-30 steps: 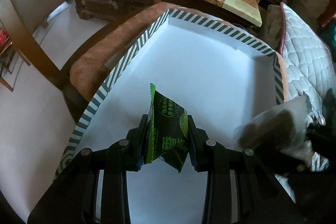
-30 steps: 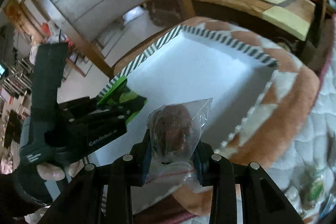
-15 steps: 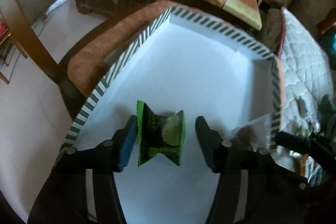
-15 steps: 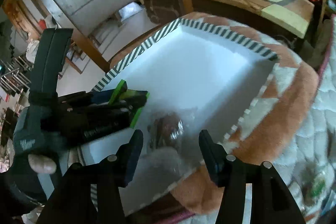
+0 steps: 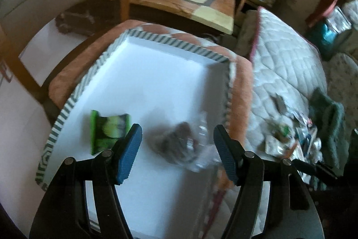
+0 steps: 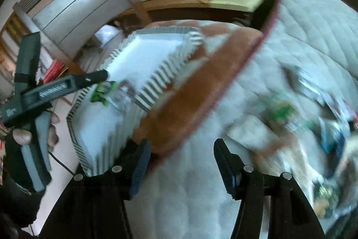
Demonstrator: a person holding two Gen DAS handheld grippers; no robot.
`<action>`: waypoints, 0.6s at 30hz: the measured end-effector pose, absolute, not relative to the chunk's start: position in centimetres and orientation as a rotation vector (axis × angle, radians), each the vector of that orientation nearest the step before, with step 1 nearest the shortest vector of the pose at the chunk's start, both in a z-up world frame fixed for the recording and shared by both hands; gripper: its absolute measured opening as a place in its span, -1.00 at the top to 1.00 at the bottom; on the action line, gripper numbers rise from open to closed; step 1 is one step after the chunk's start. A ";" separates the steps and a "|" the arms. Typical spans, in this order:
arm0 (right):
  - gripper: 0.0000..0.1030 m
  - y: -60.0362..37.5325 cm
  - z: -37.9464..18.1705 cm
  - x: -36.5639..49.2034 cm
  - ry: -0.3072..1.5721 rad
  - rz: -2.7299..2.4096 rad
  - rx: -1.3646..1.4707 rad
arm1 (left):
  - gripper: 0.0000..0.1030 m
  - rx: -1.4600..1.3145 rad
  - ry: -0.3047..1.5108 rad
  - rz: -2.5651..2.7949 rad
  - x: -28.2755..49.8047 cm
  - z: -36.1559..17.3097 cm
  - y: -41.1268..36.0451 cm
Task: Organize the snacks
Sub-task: 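Grasp the green-printed bun packet with the left gripper while the right grasps the cracker pack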
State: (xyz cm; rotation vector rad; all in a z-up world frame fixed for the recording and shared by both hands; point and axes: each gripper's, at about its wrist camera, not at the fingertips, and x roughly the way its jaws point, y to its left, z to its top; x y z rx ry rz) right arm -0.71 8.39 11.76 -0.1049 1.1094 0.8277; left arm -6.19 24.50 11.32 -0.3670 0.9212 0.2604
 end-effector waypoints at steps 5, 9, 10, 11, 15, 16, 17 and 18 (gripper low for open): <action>-0.11 1.9 11.4 -0.7 1.111 0.711 -0.031 | -0.30 -0.331 0.935 0.185 -5.4 11.9 20.9; -0.13 -2.3 10.9 -0.6 1.119 0.627 0.002 | -0.30 -0.287 0.966 0.110 -4.1 11.7 17.2; -0.14 -3.1 10.8 -0.7 1.122 0.613 0.013 | -0.30 -0.279 0.978 0.093 -3.7 11.5 16.4; -0.14 -3.9 10.8 -0.7 1.122 0.600 0.023 | -0.30 -0.269 0.993 0.071 -3.2 11.2 15.3; -0.16 -5.7 10.6 -0.9 1.117 0.577 0.041 | -0.30 -0.265 1.040 0.014 -1.3 10.2 12.1; -0.17 -6.0 10.6 -0.8 1.114 0.574 0.044 | -0.30 -0.269 1.053 0.004 -0.9 10.0 11.6; -0.18 -6.0 10.6 -0.8 1.111 0.575 0.044 | -0.30 -0.274 1.064 -0.006 -0.4 9.8 11.1; -0.19 -6.0 10.6 -0.8 1.109 0.579 0.042 | -0.30 -0.278 1.074 -0.012 0.0 9.6 10.6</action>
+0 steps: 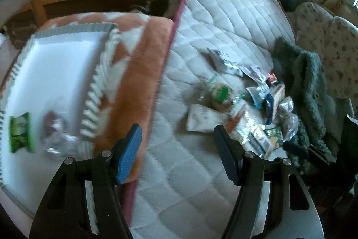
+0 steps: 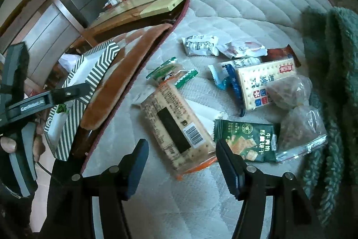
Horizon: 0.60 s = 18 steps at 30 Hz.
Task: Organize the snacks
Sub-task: 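Grasp the green-printed bun packet with the left gripper while the right grasps the cracker pack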
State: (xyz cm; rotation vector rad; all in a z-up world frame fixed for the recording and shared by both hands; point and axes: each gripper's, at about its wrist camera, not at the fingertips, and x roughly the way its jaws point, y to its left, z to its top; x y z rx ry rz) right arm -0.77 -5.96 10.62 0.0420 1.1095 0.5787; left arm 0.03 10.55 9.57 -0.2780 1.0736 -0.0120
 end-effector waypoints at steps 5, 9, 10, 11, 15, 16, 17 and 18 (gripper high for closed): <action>-0.22 -5.3 10.3 -0.4 1.099 0.614 -0.014 | -0.30 -0.287 1.103 -0.002 1.6 8.8 9.2; -0.28 -3.1 9.6 0.0 1.083 0.652 -0.119 | -0.30 -0.290 1.110 0.003 1.8 8.5 9.0; -0.31 -2.2 9.3 0.1 1.079 0.664 -0.157 | -0.30 -0.290 1.112 0.005 1.8 8.5 9.0; -0.34 -1.6 9.1 0.2 1.080 0.671 -0.184 | -0.30 -0.288 1.114 0.009 1.7 8.4 9.1; -0.44 0.6 7.6 1.0 1.083 0.672 -0.311 | -0.30 -0.286 1.127 0.023 1.8 7.9 9.4; -0.40 0.8 7.0 1.3 1.103 0.671 -0.317 | -0.30 -0.286 1.130 0.023 1.8 7.8 9.4; -0.33 0.8 6.6 1.5 1.112 0.660 -0.319 | -0.30 -0.284 1.132 0.020 1.8 7.7 9.4; -0.16 0.5 6.5 1.6 1.100 0.645 -0.323 | -0.30 -0.277 1.134 0.013 1.8 7.6 9.3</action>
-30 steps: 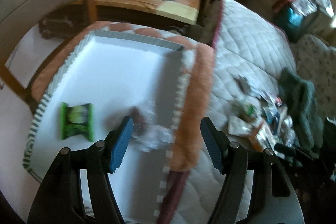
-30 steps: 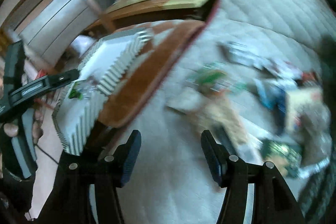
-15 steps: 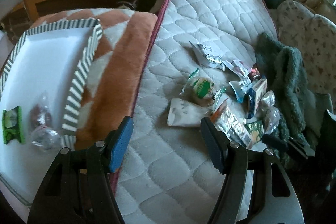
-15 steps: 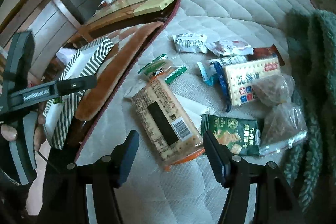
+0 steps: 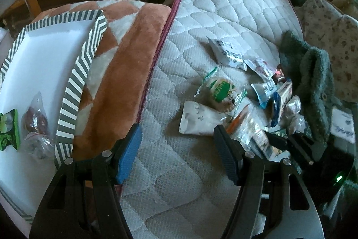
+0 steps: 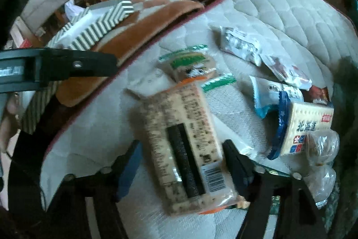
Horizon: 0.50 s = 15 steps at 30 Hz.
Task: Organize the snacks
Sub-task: 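Grasp the green-printed bun packet with the left gripper while the right grasps the cracker pack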
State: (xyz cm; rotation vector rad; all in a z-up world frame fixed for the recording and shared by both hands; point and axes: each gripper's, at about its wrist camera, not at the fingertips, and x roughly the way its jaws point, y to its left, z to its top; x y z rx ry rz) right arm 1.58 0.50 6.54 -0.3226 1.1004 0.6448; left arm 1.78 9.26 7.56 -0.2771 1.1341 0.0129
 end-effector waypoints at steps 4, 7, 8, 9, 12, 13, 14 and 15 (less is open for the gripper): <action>0.00 -2.3 6.9 1.3 1.145 0.625 -0.253 | -0.30 -0.254 1.143 -0.007 1.7 7.1 8.8; 0.00 -4.8 6.9 0.4 1.164 0.589 -0.239 | -0.30 -0.259 1.147 -0.016 1.7 6.9 8.5; 0.00 -6.0 6.9 -0.2 1.173 0.575 -0.223 | -0.30 -0.260 1.149 -0.014 1.8 6.8 8.4; 0.00 -6.6 6.9 -0.5 1.180 0.565 -0.213 | -0.30 -0.265 1.151 -0.013 2.0 6.7 8.3; 0.00 -8.9 6.8 -1.2 1.205 0.531 -0.159 | -0.30 -0.304 1.148 -0.009 2.8 6.7 8.0; 0.00 -9.4 6.7 -1.3 1.212 0.523 -0.144 | -0.30 -0.327 1.149 -0.009 3.2 6.7 7.8; 0.00 -9.6 6.6 -1.4 1.217 0.520 -0.140 | -0.30 -0.347 1.152 -0.012 3.6 6.6 7.6; 0.00 -9.7 6.4 -1.5 1.221 0.518 -0.138 | -0.30 -0.373 1.161 -0.016 4.0 6.5 7.4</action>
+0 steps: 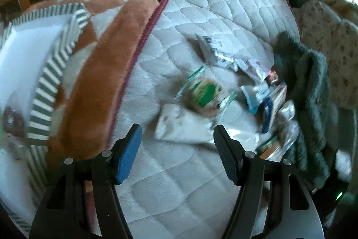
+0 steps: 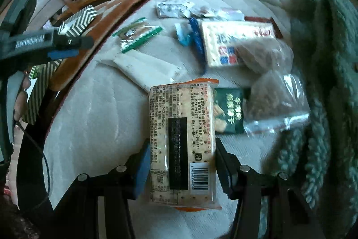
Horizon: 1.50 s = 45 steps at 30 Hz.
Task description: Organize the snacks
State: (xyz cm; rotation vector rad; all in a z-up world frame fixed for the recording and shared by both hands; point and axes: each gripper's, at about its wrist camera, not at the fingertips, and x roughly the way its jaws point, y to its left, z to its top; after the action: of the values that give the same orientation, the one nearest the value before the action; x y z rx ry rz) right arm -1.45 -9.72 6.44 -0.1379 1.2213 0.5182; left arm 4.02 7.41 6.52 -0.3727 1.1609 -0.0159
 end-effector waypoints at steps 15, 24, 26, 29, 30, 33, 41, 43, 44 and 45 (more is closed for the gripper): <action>0.00 -11.3 5.8 -1.6 1.220 0.559 -0.065 | -0.30 -0.437 1.266 0.031 11.8 3.5 3.7; -0.02 -11.7 5.3 -1.3 1.225 0.573 -0.038 | -0.30 -0.440 1.267 0.040 12.5 4.0 4.3; -0.02 -11.6 5.3 -1.3 1.221 0.573 -0.044 | -0.30 -0.436 1.279 0.052 12.8 3.5 3.9; -0.07 -11.4 5.3 -1.2 1.214 0.574 -0.047 | -0.30 -0.424 1.266 0.082 13.3 3.6 3.2; -0.08 -11.3 5.3 -1.3 1.211 0.571 -0.051 | -0.30 -0.421 1.270 0.095 13.4 3.5 3.1; -0.08 -10.8 5.3 -1.4 1.200 0.566 -0.064 | -0.30 -0.411 1.280 0.108 13.8 3.2 2.7; 0.01 -10.6 5.5 -1.7 1.200 0.553 -0.061 | 0.07 -0.388 1.248 0.041 12.0 3.6 4.3; 0.01 -10.2 5.9 -1.8 1.197 0.561 -0.062 | 0.07 -0.370 1.231 0.042 10.9 4.3 5.1; 0.01 -9.9 6.3 -1.9 1.191 0.568 -0.064 | 0.07 -0.365 1.221 0.036 10.4 4.7 5.4; 0.01 -9.7 6.6 -1.9 1.189 0.575 -0.065 | 0.06 -0.359 1.209 0.031 9.7 5.3 5.7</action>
State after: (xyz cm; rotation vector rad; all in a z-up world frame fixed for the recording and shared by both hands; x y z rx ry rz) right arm -1.93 -9.67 6.61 -0.0654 1.1889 0.5749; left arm 9.73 5.72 5.28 -0.3591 1.2094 0.0308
